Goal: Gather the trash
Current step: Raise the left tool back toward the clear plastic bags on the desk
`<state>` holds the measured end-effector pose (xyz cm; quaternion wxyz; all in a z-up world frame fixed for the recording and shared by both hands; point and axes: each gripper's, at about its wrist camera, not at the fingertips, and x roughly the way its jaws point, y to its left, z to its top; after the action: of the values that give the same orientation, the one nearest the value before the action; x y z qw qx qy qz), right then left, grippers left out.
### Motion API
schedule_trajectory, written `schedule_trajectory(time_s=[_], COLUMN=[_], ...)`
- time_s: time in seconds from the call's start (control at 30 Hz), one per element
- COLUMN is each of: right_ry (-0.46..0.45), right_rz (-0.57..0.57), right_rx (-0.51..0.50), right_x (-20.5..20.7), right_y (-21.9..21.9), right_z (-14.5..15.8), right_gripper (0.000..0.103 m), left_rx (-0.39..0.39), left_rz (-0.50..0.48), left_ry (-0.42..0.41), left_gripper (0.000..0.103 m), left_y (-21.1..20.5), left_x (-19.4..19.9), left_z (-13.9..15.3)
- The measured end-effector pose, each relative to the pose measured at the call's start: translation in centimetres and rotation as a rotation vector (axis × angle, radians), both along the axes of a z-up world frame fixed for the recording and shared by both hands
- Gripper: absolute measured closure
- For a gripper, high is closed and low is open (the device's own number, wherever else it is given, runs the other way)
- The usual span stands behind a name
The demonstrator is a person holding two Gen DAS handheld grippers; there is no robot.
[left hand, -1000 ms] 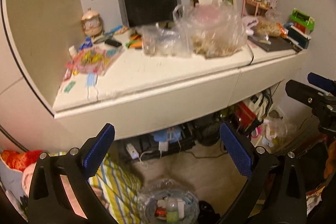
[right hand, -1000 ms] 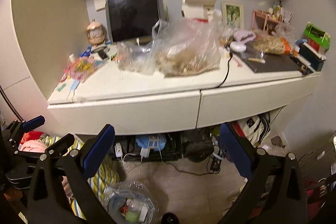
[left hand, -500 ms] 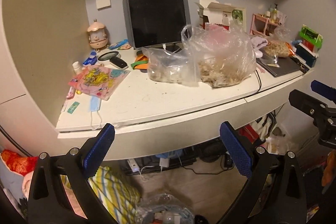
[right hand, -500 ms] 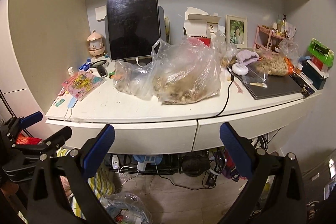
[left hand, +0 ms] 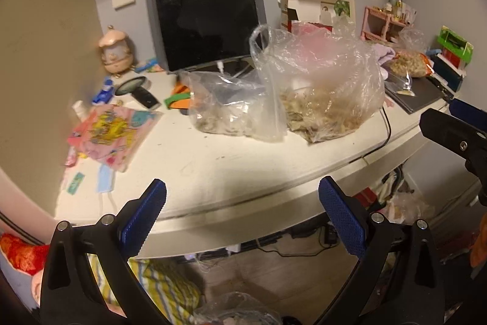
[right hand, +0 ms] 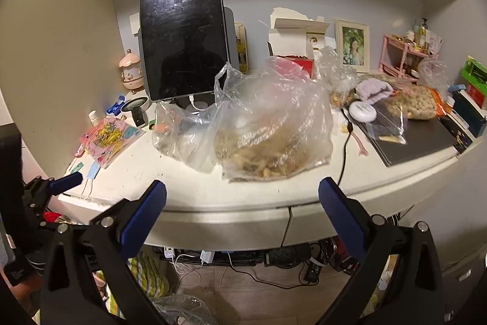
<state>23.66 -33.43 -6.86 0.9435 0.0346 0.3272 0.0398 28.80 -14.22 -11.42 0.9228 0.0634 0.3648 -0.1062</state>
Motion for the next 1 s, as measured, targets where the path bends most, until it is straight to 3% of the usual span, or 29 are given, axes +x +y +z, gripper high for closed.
schedule_trajectory(time_s=[0.57,1.0], right_ry=[0.041,0.073], right_rz=[0.020,0.065], right_rx=[0.042,0.026], right_x=[8.3,12.9], right_y=[-1.4,0.2], right_z=[-1.9,-3.8], right_gripper=[0.006,0.006], left_rx=[0.004,0.050], left_rz=[-0.022,-0.075], left_ry=[0.094,0.124], left_gripper=[0.006,0.006], left_y=[-3.2,-4.2], left_x=[11.5,15.8], left_z=[-3.9,-6.5])
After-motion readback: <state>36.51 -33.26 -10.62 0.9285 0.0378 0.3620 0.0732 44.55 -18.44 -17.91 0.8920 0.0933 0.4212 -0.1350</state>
